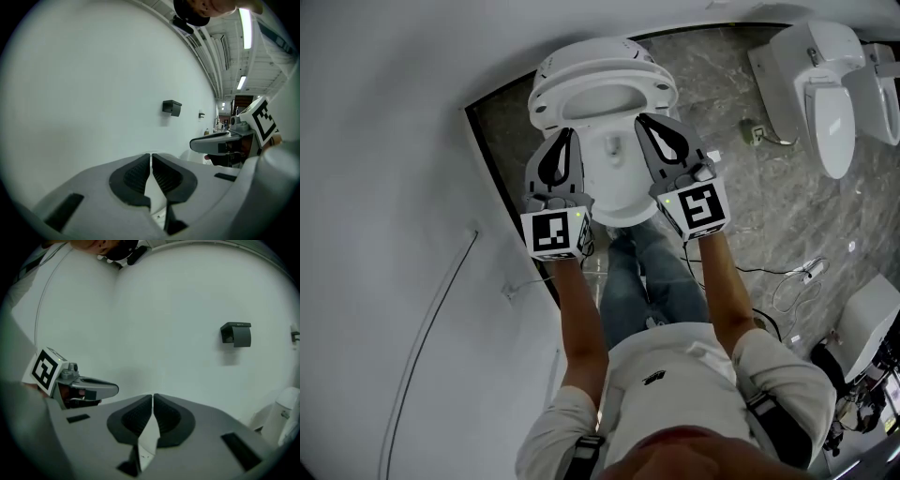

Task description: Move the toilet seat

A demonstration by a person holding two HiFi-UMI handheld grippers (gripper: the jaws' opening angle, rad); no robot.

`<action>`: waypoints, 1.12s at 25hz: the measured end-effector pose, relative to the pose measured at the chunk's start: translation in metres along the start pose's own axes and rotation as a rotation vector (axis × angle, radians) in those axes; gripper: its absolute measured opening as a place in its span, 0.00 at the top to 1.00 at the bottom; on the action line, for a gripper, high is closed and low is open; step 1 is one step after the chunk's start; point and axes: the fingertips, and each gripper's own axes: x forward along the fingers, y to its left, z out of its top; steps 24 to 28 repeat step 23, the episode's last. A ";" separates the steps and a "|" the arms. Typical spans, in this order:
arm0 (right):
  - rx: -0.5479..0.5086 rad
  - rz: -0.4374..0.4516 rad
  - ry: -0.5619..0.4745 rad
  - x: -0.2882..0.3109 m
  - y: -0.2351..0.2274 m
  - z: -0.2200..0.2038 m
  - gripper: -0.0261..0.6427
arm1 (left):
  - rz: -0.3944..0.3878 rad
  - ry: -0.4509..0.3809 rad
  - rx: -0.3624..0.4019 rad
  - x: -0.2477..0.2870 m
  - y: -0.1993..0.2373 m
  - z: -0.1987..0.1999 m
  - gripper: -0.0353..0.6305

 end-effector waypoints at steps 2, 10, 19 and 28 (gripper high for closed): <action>0.009 -0.003 0.020 -0.008 0.004 -0.006 0.91 | -0.003 0.002 0.000 -0.008 -0.006 0.001 0.89; 0.014 -0.004 0.024 -0.038 0.022 0.000 0.91 | -0.019 0.014 -0.012 -0.041 -0.025 0.002 0.89; 0.006 -0.003 -0.003 -0.063 0.038 0.020 0.91 | -0.030 -0.012 0.002 -0.065 -0.038 0.020 0.89; -0.008 0.009 -0.012 -0.069 0.047 0.028 0.91 | -0.039 -0.021 0.007 -0.071 -0.043 0.025 0.89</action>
